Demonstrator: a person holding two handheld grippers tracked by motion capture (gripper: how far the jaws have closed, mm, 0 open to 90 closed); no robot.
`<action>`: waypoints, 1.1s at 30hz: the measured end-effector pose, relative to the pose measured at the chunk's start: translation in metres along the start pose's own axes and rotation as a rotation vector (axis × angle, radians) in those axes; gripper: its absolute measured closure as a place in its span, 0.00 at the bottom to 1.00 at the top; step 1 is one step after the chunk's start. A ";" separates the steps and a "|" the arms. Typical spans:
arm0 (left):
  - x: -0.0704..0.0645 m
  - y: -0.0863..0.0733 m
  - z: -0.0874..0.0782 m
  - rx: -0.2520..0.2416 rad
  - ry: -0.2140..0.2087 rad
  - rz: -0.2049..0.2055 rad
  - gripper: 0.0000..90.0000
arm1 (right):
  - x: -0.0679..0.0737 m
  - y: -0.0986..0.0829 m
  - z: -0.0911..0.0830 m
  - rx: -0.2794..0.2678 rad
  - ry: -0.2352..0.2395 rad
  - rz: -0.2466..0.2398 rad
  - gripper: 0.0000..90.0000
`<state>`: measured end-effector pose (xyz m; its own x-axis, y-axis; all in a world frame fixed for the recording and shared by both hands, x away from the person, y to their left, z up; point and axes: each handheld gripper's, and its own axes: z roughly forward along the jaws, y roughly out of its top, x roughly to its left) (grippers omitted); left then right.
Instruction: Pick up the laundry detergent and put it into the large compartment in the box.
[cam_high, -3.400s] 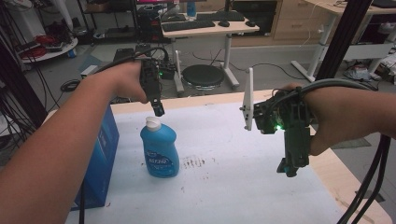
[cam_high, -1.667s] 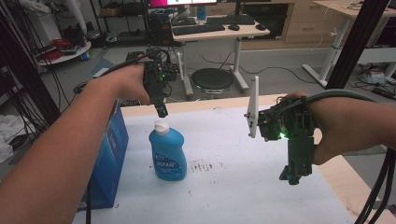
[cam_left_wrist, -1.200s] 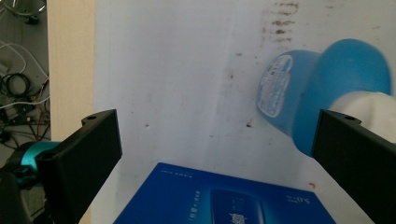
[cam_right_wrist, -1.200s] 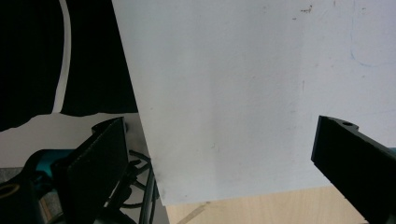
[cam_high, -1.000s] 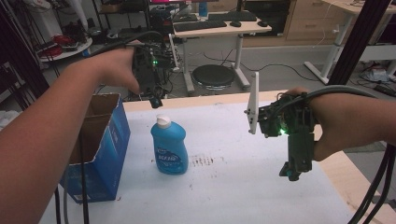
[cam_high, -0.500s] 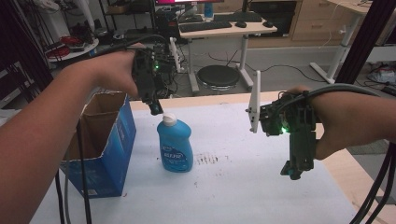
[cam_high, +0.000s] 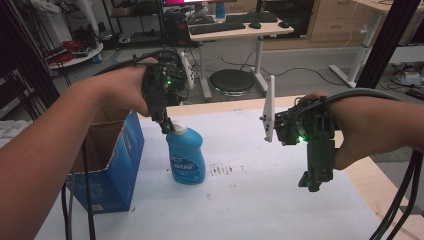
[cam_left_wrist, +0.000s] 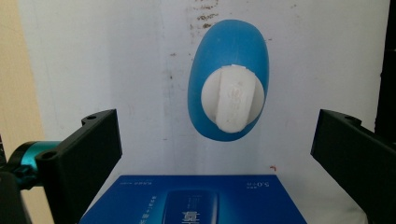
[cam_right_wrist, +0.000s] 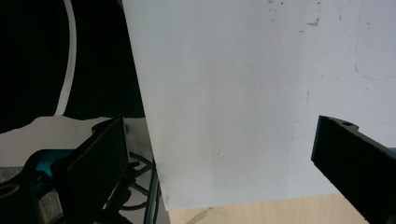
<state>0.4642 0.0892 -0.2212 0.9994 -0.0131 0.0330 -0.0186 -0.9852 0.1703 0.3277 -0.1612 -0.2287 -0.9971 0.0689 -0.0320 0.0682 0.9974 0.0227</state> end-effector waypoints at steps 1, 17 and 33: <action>0.000 0.000 0.000 0.000 0.000 0.000 0.02 | 0.000 0.000 0.000 0.001 0.001 0.003 0.04; -0.003 0.011 0.029 0.049 -0.034 0.059 0.02 | 0.002 -0.002 0.003 0.000 0.003 0.006 0.03; -0.004 0.014 0.057 0.090 -0.043 0.089 0.02 | 0.002 -0.001 0.004 0.003 0.012 0.011 0.04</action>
<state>0.4617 0.0661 -0.2748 0.9943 -0.1063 0.0012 -0.1061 -0.9912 0.0792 0.3254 -0.1618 -0.2327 -0.9966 0.0800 -0.0202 0.0796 0.9966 0.0199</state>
